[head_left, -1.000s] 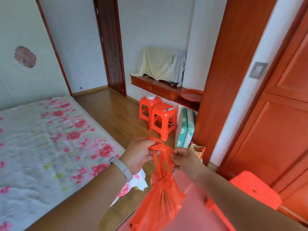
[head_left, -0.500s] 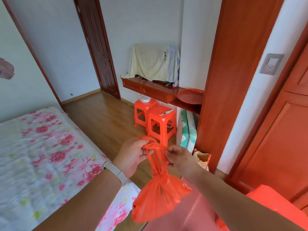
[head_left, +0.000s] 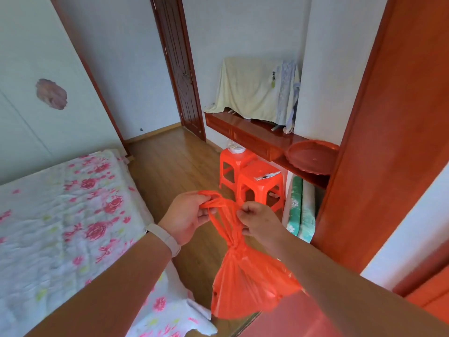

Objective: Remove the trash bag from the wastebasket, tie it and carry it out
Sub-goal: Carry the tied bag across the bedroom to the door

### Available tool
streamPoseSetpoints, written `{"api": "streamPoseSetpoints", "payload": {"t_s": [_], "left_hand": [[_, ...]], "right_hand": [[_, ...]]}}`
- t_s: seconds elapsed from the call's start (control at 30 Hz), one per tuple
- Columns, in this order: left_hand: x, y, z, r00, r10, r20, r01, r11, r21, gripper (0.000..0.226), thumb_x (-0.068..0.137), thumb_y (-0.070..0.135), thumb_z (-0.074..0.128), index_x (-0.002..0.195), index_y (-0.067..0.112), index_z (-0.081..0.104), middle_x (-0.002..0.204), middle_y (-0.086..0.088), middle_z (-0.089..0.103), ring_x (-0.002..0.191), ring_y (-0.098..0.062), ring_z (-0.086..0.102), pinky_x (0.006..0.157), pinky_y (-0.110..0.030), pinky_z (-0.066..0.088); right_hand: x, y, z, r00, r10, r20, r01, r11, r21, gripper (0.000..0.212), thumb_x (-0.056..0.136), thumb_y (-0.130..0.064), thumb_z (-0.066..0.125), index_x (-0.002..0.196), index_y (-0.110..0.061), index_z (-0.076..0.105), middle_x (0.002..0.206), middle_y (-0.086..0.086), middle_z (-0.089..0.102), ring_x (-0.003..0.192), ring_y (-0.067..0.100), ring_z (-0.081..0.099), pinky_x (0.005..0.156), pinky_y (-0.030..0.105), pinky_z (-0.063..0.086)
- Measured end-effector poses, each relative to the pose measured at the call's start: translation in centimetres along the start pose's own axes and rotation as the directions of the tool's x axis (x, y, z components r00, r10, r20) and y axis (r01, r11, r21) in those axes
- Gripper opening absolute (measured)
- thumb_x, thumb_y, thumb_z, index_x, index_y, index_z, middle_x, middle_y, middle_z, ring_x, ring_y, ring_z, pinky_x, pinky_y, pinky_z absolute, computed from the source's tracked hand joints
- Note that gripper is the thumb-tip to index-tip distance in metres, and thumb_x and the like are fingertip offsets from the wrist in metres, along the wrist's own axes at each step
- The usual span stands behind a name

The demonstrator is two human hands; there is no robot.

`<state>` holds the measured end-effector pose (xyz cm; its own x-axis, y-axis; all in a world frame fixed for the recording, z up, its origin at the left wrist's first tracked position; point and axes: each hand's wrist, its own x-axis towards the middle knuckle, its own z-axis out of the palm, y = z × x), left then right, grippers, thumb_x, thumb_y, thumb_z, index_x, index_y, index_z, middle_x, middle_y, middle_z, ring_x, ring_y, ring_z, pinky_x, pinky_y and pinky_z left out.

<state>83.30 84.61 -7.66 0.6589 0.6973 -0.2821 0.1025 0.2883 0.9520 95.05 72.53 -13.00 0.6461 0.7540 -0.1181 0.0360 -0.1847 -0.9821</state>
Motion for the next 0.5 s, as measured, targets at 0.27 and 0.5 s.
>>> {"api": "streamPoseSetpoints", "payload": {"t_s": [0.27,0.5], "left_hand": [[11.2,3.6,-2.0,0.996,0.07,0.049,-0.068,0.997,-0.045,0.028,0.09,0.01,0.048,0.082,0.013,0.075,0.07,-0.001,0.072,0.062,-0.012,0.066,0.061,-0.026,0.055],[24.2,6.1,-5.0,0.995,0.054,0.085,-0.045,0.993,-0.105,0.028,0.089,0.008,0.048,0.082,0.01,0.074,0.069,-0.004,0.072,0.06,-0.012,0.066,0.057,-0.025,0.055]], "right_hand": [[12.8,-2.5,0.3,1.0,-0.029,0.008,0.03,0.999,-0.014,0.031,0.092,-0.014,0.06,0.063,-0.021,0.058,0.07,0.002,0.055,0.069,0.015,0.056,0.071,0.035,0.057],[25.6,-3.5,2.7,1.0,-0.004,-0.002,0.004,0.998,-0.063,0.03,0.093,-0.008,0.057,0.065,-0.018,0.055,0.066,0.005,0.051,0.061,0.013,0.051,0.06,0.026,0.054]]}}
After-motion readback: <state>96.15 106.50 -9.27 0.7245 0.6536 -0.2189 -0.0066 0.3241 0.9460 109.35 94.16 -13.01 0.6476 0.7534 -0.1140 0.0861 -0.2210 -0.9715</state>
